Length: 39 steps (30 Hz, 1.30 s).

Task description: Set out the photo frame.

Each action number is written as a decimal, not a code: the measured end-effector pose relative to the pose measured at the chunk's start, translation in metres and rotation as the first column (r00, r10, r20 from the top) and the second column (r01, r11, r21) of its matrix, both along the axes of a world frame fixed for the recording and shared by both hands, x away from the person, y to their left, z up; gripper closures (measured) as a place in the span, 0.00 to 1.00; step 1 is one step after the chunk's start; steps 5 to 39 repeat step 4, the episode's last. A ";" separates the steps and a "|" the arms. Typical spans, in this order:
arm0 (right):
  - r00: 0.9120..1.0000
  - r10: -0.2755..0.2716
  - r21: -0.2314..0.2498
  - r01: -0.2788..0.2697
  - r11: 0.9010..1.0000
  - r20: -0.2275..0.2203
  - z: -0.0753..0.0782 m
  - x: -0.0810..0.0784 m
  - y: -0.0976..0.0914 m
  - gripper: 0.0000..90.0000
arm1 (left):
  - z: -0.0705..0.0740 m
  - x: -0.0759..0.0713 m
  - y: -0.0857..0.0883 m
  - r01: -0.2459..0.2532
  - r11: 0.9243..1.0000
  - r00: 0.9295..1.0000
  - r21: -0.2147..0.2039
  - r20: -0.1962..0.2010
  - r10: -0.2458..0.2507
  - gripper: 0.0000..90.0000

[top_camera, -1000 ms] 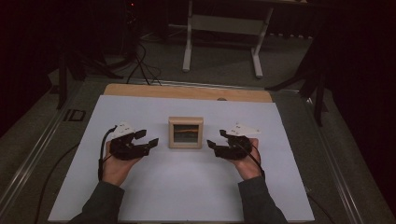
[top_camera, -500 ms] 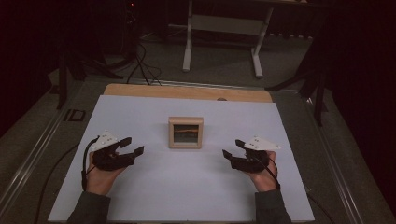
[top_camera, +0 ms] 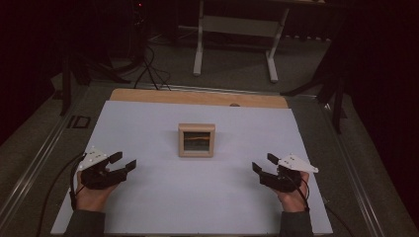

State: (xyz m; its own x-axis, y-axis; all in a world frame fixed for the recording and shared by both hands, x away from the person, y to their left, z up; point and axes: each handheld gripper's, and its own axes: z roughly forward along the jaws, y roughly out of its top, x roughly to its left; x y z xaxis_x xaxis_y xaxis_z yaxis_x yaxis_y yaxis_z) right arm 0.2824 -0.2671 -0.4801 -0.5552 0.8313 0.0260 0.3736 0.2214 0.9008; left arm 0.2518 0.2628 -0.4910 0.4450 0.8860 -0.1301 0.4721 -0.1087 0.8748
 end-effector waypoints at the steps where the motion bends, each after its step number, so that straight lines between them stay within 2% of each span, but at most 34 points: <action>1: 1.000 -0.006 0.003 0.006 1.000 -0.001 -0.001 -0.001 -0.003 0.34 | -0.001 -0.001 0.002 -0.010 1.000 1.000 0.011 0.003 0.010 0.39; 4: 1.000 -0.029 0.008 0.029 1.000 -0.007 -0.005 -0.005 -0.011 0.34 | -0.001 -0.005 0.009 -0.039 0.999 0.999 0.013 0.010 0.039 0.39; 39: 1.000 -0.029 0.008 0.029 1.000 -0.007 -0.005 -0.005 -0.011 0.34 | -0.001 -0.005 0.009 -0.039 0.999 0.999 0.013 0.010 0.039 0.39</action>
